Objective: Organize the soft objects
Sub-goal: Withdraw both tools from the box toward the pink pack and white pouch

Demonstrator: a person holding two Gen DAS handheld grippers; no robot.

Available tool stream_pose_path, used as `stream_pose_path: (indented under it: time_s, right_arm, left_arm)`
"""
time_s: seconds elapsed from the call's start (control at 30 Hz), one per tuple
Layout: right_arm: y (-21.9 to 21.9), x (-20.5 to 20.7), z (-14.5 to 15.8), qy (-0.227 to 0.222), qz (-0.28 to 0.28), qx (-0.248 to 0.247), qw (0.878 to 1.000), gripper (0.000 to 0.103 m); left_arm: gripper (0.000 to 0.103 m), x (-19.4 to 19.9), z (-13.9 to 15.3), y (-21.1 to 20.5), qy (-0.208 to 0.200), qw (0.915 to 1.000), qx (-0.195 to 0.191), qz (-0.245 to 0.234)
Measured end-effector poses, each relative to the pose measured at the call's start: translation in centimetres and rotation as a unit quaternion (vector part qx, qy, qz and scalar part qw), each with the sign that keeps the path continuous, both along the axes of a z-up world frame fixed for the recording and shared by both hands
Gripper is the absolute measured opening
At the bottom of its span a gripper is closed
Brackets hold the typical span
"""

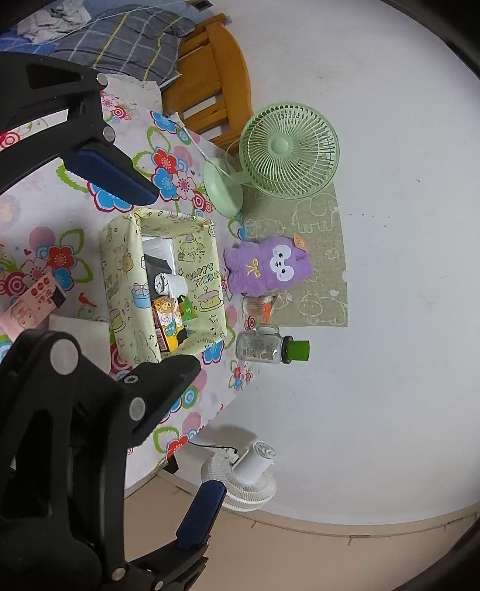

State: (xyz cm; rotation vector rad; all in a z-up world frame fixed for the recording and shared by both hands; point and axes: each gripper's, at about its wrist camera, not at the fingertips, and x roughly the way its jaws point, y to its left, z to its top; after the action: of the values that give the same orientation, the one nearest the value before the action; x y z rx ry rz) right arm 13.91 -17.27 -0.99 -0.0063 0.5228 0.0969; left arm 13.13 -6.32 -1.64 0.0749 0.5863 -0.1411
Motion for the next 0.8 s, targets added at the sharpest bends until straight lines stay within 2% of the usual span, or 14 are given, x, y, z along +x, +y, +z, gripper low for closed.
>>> stream_pose_path:
  time_s: [0.33, 0.8]
  right_arm:
    - [-0.1, -2.1, 0.3, -0.006, 0.005, -0.005, 1.0, 0.102]
    - [-0.7, -3.9, -1.1, -0.004, 0.008, -0.017, 1.0, 0.102]
  left_arm:
    - [0.103, -2.2, 0.5, -0.3, -0.009, 0.9999, -0.005, -0.006]
    - [0.103, -3.9, -0.8, -1.0, 0.004, 0.9999, -0.01, -0.011]
